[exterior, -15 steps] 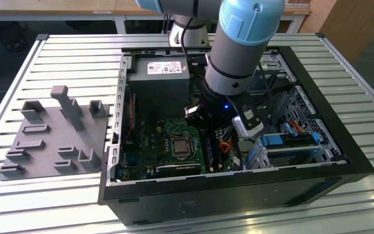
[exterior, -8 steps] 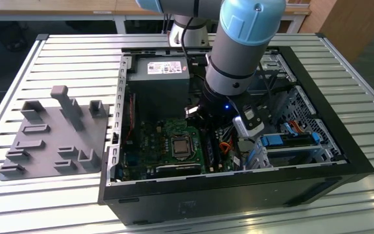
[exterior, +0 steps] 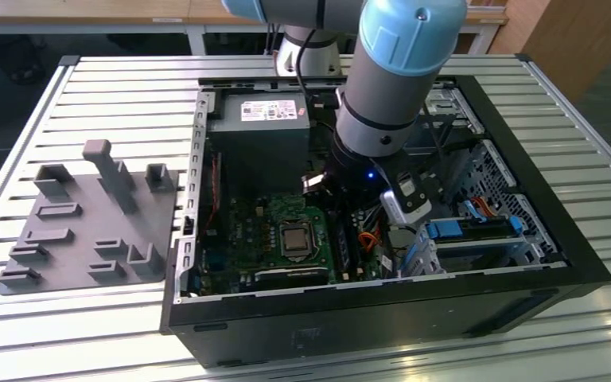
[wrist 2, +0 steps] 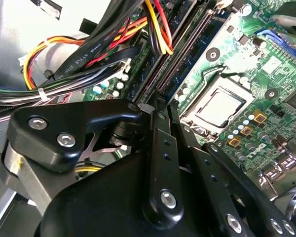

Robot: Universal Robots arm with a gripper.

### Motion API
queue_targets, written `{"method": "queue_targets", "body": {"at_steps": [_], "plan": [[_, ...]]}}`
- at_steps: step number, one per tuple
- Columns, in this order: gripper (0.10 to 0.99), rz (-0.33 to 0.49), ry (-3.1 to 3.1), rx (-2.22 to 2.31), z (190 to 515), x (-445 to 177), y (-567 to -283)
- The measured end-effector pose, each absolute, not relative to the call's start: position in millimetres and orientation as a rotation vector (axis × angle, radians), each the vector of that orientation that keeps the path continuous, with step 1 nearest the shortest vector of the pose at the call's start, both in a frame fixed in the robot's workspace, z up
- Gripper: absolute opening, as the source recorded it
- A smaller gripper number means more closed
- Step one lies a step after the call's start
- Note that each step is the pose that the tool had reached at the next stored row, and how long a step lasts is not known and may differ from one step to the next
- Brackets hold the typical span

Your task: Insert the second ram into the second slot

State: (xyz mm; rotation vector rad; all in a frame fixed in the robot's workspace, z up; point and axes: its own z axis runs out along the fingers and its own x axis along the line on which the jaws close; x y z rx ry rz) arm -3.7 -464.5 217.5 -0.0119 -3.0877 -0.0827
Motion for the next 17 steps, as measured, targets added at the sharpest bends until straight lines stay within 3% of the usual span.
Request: {"method": "queue_targets", "body": {"at_steps": [17], "plan": [[0.141, -0.084, -3.083, -0.012, 216.6, -3.7, -465.1]]}}
